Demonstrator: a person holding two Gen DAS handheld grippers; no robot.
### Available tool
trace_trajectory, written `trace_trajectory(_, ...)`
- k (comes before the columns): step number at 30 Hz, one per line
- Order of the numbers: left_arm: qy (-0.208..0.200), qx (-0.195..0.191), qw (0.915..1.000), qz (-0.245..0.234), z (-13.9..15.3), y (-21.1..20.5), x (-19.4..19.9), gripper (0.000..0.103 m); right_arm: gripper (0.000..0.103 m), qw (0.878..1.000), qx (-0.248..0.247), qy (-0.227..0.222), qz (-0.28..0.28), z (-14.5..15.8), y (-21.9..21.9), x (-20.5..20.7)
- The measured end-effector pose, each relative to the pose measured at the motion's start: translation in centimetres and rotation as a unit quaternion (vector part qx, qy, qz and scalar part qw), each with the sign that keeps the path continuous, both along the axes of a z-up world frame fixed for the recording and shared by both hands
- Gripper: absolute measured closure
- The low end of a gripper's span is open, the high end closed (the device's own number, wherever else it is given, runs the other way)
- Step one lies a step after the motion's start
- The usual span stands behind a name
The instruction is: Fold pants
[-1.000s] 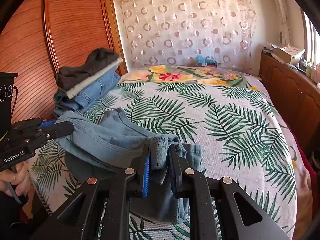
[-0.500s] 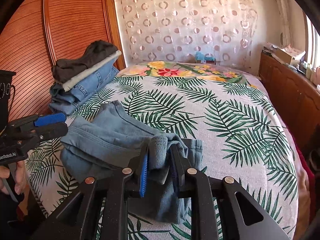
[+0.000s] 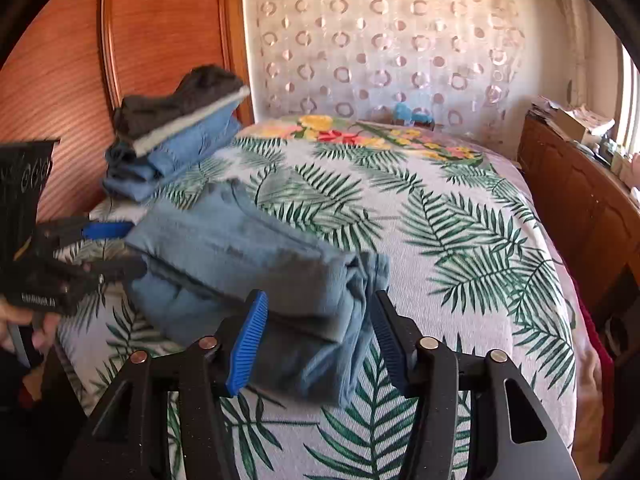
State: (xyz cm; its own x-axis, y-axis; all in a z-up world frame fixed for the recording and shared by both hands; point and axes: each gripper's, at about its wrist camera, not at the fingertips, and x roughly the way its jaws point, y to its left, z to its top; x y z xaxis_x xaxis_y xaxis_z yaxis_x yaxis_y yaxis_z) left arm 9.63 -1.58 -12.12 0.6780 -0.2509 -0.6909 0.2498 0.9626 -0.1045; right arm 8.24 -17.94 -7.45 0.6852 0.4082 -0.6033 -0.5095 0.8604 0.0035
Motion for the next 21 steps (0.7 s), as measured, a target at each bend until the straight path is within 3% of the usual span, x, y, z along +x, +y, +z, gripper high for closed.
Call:
trace_trajectory(12,0.015,0.028,0.9995,0.008,-0.3,0.3,2.3,0.022,0.046,0.997,-0.05,0.052,-0.003,-1.0,1.8,3.4)
trace_trajectory(21,-0.005,0.032,0.9992,0.024,1.2,0.8,4.3,0.023,0.046,0.998,-0.05,0.034,-0.018,0.6,2.6,6.3)
